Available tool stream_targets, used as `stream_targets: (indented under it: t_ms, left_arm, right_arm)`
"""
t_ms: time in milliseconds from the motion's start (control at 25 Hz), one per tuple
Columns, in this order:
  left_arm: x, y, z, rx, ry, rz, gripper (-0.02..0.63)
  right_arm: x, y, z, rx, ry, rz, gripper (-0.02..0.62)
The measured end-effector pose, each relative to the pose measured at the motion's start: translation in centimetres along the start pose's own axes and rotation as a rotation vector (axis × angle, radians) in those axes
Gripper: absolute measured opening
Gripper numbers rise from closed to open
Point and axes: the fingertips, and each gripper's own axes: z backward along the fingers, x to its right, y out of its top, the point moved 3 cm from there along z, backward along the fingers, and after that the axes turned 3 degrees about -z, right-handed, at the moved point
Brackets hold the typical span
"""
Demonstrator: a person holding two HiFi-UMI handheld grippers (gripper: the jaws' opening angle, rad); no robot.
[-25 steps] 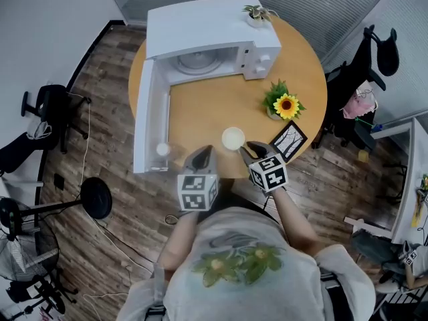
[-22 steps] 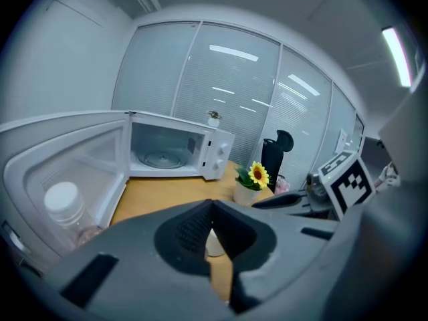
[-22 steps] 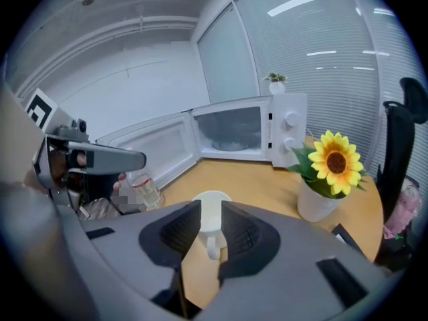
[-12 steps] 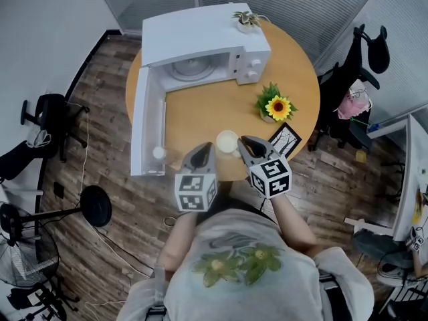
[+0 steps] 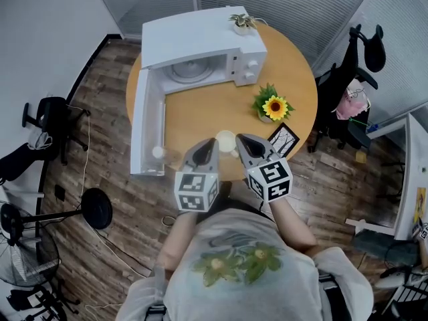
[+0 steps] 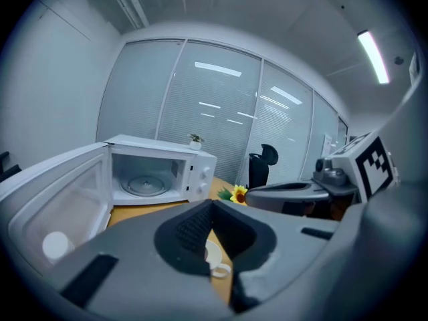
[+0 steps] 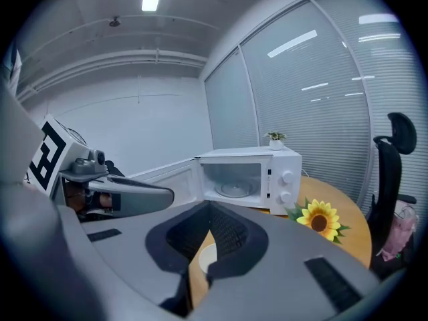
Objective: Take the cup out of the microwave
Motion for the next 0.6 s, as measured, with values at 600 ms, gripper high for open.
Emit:
stream_targets:
  t_ms: [600]
  left_arm:
    - [0.7, 1.2, 0.9, 0.027, -0.008, -0.033, 0.003]
  right_arm:
    - [-1.5, 2.1, 0.7, 0.033, 0.03, 0.038, 0.015]
